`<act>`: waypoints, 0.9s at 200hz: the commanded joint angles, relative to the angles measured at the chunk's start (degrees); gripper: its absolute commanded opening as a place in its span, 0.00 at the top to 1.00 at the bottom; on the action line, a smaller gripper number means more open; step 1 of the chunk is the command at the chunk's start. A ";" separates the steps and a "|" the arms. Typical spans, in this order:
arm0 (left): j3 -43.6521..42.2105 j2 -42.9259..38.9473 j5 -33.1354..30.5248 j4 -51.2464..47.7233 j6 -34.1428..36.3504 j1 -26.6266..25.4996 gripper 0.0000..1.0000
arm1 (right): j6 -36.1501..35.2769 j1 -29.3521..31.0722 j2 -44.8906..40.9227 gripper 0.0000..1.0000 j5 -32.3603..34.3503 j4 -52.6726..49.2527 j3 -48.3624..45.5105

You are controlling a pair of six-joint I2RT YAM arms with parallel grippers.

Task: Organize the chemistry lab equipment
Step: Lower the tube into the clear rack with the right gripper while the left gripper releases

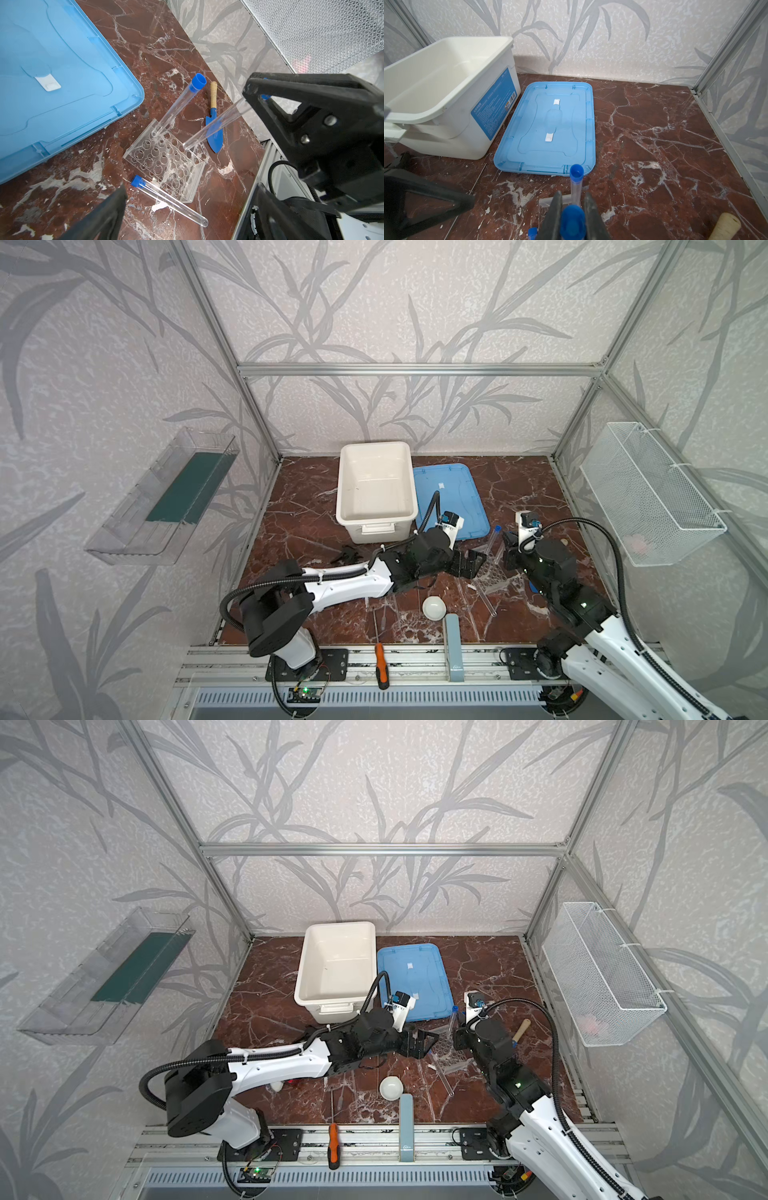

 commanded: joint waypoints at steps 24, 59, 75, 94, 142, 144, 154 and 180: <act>2.43 1.91 1.16 0.31 -1.14 -0.36 0.01 | -1.06 0.09 -0.17 0.83 2.53 7.80 -3.60; 2.42 2.64 1.40 0.77 -1.35 -0.41 0.01 | -1.04 0.13 -1.50 0.82 3.41 10.25 -6.11; 2.46 2.88 1.66 1.12 -1.35 -0.40 0.01 | -1.09 0.08 -2.00 0.82 3.65 11.29 -6.97; 2.46 3.18 1.85 1.29 -1.35 -0.52 0.01 | -1.19 0.12 -1.69 0.82 4.00 12.28 -7.71; 2.25 3.41 1.80 1.39 -1.35 -0.53 0.01 | -0.33 0.14 -1.01 0.82 4.30 13.79 -9.45; 2.27 3.38 1.79 1.39 -1.35 -0.52 0.01 | -0.23 0.16 -1.03 0.82 4.28 13.82 -9.57; 2.13 3.37 1.68 1.48 -1.35 -0.50 0.01 | 0.14 0.10 -0.96 0.82 4.25 13.92 -9.91; 1.69 3.23 1.32 1.58 -1.48 -0.54 0.01 | 0.73 0.14 -1.14 0.82 4.27 14.18 -10.67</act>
